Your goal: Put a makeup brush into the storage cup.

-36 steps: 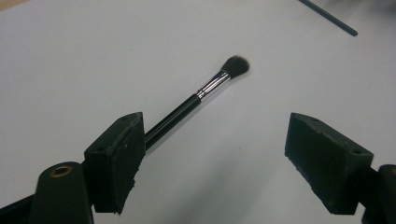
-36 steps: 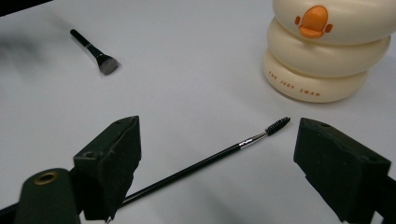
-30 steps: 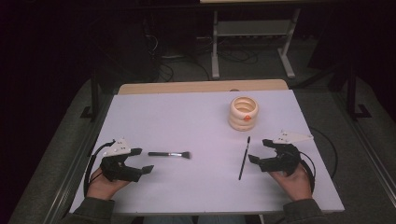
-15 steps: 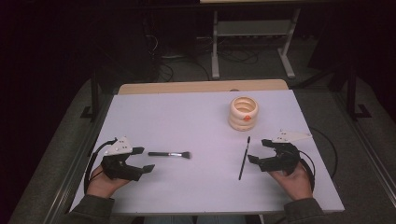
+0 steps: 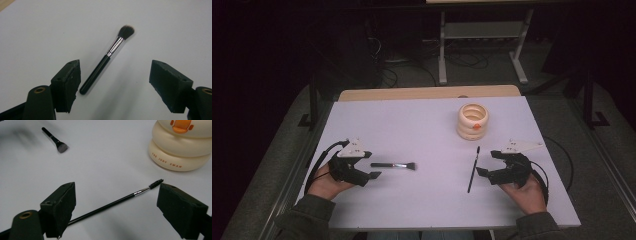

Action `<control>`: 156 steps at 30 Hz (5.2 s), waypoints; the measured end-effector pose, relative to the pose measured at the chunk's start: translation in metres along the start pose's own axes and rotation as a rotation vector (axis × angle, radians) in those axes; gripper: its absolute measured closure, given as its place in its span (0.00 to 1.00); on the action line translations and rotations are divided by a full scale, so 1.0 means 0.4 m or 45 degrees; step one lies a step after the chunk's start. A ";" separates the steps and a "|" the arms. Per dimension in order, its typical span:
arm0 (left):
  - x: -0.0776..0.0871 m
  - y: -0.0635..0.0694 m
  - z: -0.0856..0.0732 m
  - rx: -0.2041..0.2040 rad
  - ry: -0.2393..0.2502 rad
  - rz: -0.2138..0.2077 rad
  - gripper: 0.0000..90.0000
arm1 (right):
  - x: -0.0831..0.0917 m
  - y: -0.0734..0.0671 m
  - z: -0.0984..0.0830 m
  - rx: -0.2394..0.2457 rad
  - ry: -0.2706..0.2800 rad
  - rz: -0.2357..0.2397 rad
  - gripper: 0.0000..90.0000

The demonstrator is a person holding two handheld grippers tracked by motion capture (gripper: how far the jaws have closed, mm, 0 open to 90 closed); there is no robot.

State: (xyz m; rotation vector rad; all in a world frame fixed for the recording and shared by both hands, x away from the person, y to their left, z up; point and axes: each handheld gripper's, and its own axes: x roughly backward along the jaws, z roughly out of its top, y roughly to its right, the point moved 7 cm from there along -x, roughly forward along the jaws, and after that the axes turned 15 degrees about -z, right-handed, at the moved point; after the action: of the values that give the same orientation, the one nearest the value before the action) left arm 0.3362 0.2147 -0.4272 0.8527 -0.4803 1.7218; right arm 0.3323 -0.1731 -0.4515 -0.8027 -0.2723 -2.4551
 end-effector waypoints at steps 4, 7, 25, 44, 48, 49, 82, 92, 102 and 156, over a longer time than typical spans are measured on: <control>-0.020 -0.012 0.023 -0.047 -0.057 -0.038 0.32 | 0.010 0.003 0.003 0.006 0.013 -0.004 0.17; -0.038 -0.027 0.027 -0.060 -0.131 -0.068 0.32 | 0.011 0.006 0.003 0.004 0.015 0.005 0.17; -0.153 -0.097 0.017 -0.075 -0.437 -0.166 0.46 | 0.018 0.012 -0.002 0.022 0.018 0.020 0.20; -0.200 -0.100 0.029 -0.145 -0.604 -0.246 0.73 | 0.024 0.021 -0.011 0.015 0.021 0.029 0.20; -0.206 -0.098 0.034 -0.151 -0.624 -0.291 0.77 | 0.022 0.023 -0.013 0.017 0.021 0.032 0.20; -0.206 -0.099 0.035 -0.158 -0.634 -0.296 0.78 | 0.021 0.020 -0.013 0.014 0.016 0.034 0.20; -0.114 -0.019 0.125 -0.148 -0.337 -0.265 0.89 | 0.009 -0.032 -0.001 0.037 -0.030 0.096 0.21; -0.080 0.011 0.145 -0.099 -0.151 -0.281 0.89 | 0.010 -0.065 0.036 0.073 -0.008 0.144 0.22; -0.065 0.041 0.159 -0.105 -0.017 -0.301 0.89 | 0.017 -0.081 0.064 0.055 0.016 0.197 0.23; -0.120 0.128 0.214 -0.048 0.409 -0.473 0.88 | -0.050 -0.291 0.250 0.124 0.128 0.600 0.51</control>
State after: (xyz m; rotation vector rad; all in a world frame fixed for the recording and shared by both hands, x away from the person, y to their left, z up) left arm 0.3204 0.1081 -0.4017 0.5796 -0.1264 1.4626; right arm 0.3309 -0.0330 -0.3860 -0.6163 -0.1431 -2.0144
